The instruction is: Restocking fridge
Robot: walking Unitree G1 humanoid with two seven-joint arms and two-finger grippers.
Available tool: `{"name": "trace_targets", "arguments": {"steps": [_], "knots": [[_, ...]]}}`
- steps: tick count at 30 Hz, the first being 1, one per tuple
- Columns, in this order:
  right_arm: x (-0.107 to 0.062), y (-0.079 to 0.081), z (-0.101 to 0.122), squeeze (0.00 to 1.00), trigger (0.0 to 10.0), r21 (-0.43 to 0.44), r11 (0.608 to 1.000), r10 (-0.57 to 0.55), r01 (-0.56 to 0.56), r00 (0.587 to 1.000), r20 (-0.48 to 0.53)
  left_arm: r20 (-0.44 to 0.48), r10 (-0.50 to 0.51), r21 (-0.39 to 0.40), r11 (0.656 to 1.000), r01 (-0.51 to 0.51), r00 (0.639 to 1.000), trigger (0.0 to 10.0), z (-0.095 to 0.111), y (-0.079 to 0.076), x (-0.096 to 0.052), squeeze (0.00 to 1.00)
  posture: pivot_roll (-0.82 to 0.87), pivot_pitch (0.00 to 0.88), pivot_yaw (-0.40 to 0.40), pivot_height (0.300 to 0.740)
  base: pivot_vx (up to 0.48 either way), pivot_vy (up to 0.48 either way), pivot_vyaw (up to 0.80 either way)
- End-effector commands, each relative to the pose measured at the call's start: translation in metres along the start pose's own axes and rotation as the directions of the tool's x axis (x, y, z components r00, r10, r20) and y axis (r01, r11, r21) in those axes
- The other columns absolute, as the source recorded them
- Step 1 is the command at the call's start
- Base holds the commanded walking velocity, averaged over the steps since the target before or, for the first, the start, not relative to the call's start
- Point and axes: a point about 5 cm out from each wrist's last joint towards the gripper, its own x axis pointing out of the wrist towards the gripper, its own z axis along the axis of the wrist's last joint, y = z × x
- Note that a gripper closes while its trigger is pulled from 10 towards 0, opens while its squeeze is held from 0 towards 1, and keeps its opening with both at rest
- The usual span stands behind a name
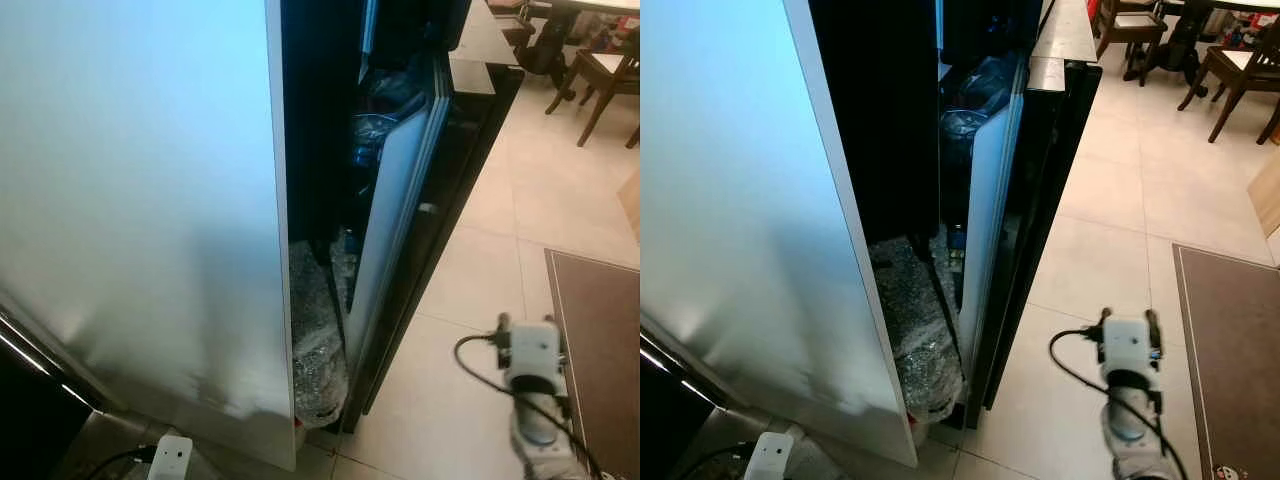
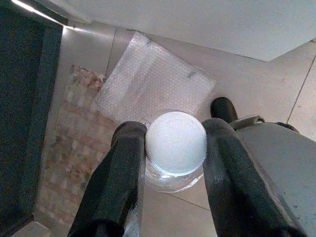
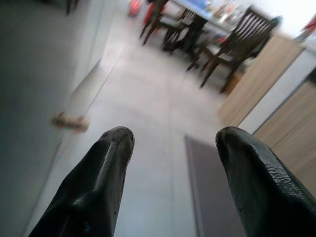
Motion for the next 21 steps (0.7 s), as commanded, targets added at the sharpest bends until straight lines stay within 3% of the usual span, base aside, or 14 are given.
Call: {"name": "trace_targets", "arguments": {"steps": [1, 3, 6, 8, 12, 16, 18, 20, 21], "knots": [[-0.007, 0.012, -0.015, 0.0, 10.0, -0.031, 0.997, 0.067, -0.07, 0.992, -0.109, -0.013, -0.004, 0.012, 1.0, 0.004, 1.0, 10.0, -0.003, -0.001, 0.0, 0.0, -0.14, 0.021, -0.022, 0.74, 0.0, 0.0, 0.0], [-0.015, 0.025, -0.032, 0.0, 10.0, -0.03, 0.985, 0.16, -0.172, 0.956, -0.244, -0.014, -0.006, 0.013, 1.0, 0.006, 1.0, 10.0, -0.003, -0.001, 0.0, 0.0, -0.15, 0.021, -0.021, 0.74, 0.0, 0.0, 0.0], [-0.02, 0.034, -0.039, 0.0, 10.0, -0.049, 0.965, 0.23, -0.257, 0.923, -0.307, -0.015, -0.007, 0.013, 1.0, 0.007, 1.0, 10.0, -0.003, -0.002, 0.0, 0.0, -0.14, 0.021, -0.022, 0.74, 0.0, 0.0, 0.0], [-0.025, 0.046, -0.041, 0.0, 10.0, -0.016, 0.935, 0.328, -0.354, 0.883, -0.336, -0.017, -0.006, 0.013, 1.0, 0.007, 1.0, 10.0, -0.003, -0.002, 0.0, 0.0, -0.14, 0.021, -0.023, 0.74, 0.0, 0.0, 0.0], [-0.023, 0.06, -0.029, 0.0, 10.0, 0.037, 0.896, 0.435, -0.442, 0.858, -0.274, -0.02, -0.005, 0.011, 1.0, 0.005, 1.0, 10.0, -0.004, -0.001, -0.001, 0.0, -0.14, 0.023, -0.026, 0.74, 0.0, 0.0, 0.0], [-0.023, 0.073, -0.022, 0.0, 10.0, 0.05, 0.821, 0.56, -0.568, 0.787, -0.258, -0.024, -0.003, 0.011, 1.0, 0.004, 1.0, 10.0, -0.006, -0.001, -0.001, 0.0, -0.14, 0.023, -0.027, 0.74, 0.0, 0.0, 0.0], [-0.023, 0.075, -0.02, 0.0, 10.0, 0.058, 0.809, 0.579, -0.584, 0.777, -0.248, -0.025, -0.004, 0.011, 1.0, 0.004, 1.0, 10.0, -0.006, -0.001, -0.001, 0.0, -0.14, 0.023, -0.027, 0.74, 0.0, 0.0, 0.0], [-0.021, 0.085, -0.005, 0.0, 10.0, 0.079, 0.759, 0.649, -0.646, 0.742, -0.165, -0.026, -0.003, 0.011, 1.0, 0.003, 1.0, 10.0, -0.007, -0.001, -0.001, 0.0, -0.14, 0.024, -0.028, 0.74, 0.0, 0.0, 0.0], [-0.02, 0.086, -0.003, 0.0, 10.0, 0.083, 0.755, 0.654, -0.65, 0.741, -0.151, -0.026, -0.003, 0.011, 1.0, 0.003, 1.0, 10.0, -0.007, -0.001, -0.001, 0.0, -0.14, 0.024, -0.028, 0.74, 0.0, 0.0, 0.0]]}}
